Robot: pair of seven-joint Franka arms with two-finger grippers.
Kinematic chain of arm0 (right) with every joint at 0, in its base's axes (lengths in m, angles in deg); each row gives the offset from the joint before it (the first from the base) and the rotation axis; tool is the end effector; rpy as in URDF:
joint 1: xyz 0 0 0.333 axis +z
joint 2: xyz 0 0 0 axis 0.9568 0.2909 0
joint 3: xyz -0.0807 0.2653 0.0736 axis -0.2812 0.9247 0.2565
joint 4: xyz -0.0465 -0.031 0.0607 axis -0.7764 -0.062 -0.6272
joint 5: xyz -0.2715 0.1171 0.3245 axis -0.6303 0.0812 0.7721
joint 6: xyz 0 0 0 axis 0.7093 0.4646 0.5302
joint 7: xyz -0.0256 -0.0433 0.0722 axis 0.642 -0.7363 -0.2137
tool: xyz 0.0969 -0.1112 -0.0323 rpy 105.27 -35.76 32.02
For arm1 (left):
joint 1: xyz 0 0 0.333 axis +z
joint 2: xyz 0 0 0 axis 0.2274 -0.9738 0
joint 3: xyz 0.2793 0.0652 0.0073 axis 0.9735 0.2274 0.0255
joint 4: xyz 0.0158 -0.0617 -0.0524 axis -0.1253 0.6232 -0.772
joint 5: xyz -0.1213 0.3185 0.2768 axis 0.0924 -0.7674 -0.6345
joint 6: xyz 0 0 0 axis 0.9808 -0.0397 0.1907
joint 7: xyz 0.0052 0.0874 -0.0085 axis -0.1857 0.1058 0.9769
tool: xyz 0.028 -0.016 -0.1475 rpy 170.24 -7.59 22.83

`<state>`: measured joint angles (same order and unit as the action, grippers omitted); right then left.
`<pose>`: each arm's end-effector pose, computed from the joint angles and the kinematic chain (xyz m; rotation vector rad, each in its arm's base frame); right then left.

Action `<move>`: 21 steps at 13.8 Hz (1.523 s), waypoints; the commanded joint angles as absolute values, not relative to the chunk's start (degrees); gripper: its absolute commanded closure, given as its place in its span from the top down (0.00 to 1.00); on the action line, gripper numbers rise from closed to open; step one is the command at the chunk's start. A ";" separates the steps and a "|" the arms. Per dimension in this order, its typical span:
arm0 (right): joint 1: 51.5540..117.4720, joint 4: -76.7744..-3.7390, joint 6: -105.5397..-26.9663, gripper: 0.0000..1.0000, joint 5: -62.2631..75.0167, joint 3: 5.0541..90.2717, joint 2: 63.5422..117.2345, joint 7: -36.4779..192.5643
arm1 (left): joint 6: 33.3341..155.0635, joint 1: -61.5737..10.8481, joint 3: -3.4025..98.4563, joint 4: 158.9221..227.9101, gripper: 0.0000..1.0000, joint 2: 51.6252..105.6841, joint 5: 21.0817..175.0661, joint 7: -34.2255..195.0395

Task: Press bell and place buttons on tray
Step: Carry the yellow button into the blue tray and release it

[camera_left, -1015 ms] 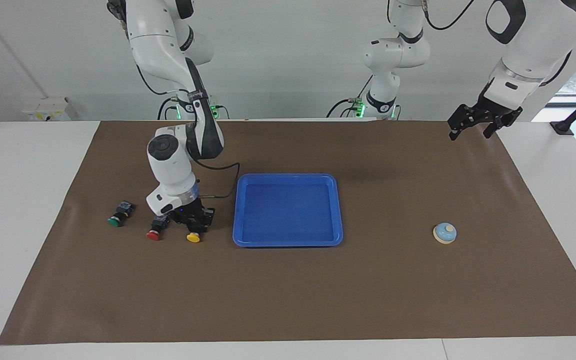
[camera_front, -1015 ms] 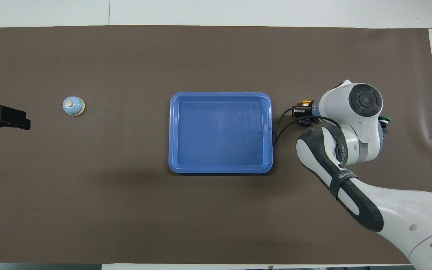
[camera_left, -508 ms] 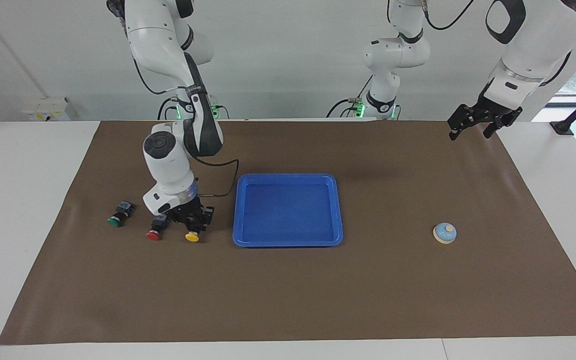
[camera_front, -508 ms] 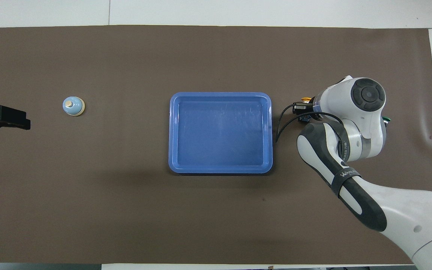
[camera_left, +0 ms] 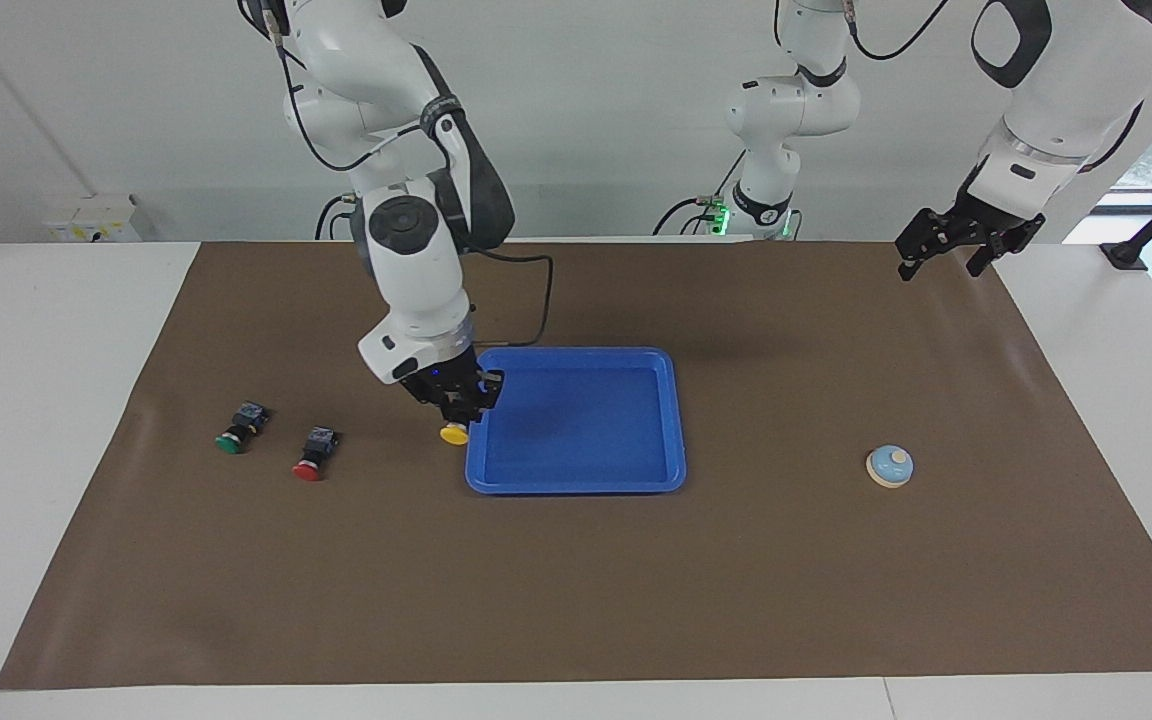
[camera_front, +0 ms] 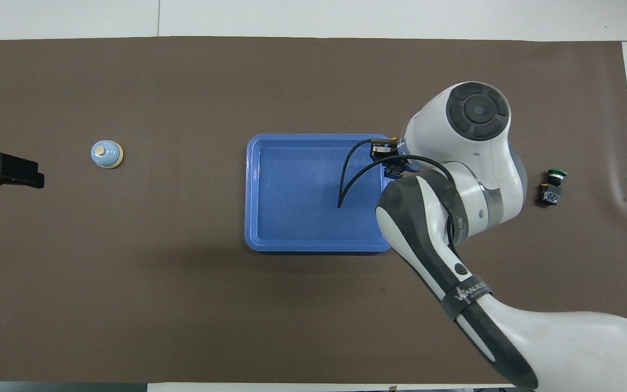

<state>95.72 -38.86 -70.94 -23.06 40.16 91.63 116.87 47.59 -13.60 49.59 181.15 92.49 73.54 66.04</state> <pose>0.6240 0.2582 0.3052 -3.0910 0.2428 -0.0700 0.5817 -0.0165 0.5319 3.1310 -0.0086 -0.0356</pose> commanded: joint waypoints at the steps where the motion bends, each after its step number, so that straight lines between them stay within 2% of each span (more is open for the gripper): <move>1: 97.77 -38.81 -71.61 0.00 -22.45 39.94 92.88 119.69 | 47.13 -13.59 49.76 181.51 1.00 93.20 73.64 66.37; 4: 100.51 -40.12 -75.81 0.00 -23.15 39.93 95.96 121.81 | 47.13 -13.59 49.68 181.43 1.00 93.20 73.64 66.37; 10: 100.51 -44.69 -84.08 0.00 -23.42 39.93 97.63 121.73 | 47.13 -13.59 49.68 181.51 1.00 93.20 73.64 66.37; 13: 100.51 -45.31 -84.62 0.00 -23.42 39.93 97.72 121.73 | 47.13 -13.59 49.68 181.51 1.00 93.20 73.64 66.37; 14: 100.51 -45.84 -84.97 0.08 -23.42 39.93 97.64 121.73 | 47.13 -13.59 49.68 181.51 1.00 93.20 73.64 66.37; 15: 100.42 -46.28 -85.41 0.33 -23.33 39.93 97.63 121.81 | 47.13 -13.59 49.68 181.43 1.00 93.20 73.64 66.37; 16: 100.42 -46.54 -85.67 0.47 -23.33 39.93 97.55 121.81 | 47.13 -13.59 49.68 181.51 1.00 93.20 73.64 66.37; 17: 100.42 -46.54 -85.68 0.72 -23.33 39.93 97.55 121.99 | 47.13 -13.59 49.68 181.51 1.00 93.20 73.64 66.37; 18: 100.42 -46.46 -85.42 0.89 -23.33 39.93 97.55 122.16 | 47.13 -13.59 49.76 181.43 1.00 93.20 73.64 66.37; 20: 100.51 -45.76 -84.63 1.00 -23.33 39.93 97.55 122.34 | 47.13 -13.59 49.76 181.51 1.00 93.20 73.64 66.37; 21: 100.25 -45.49 -83.93 1.00 -23.33 39.85 97.29 122.25 | 47.13 -13.59 49.68 181.43 1.00 93.20 73.64 66.37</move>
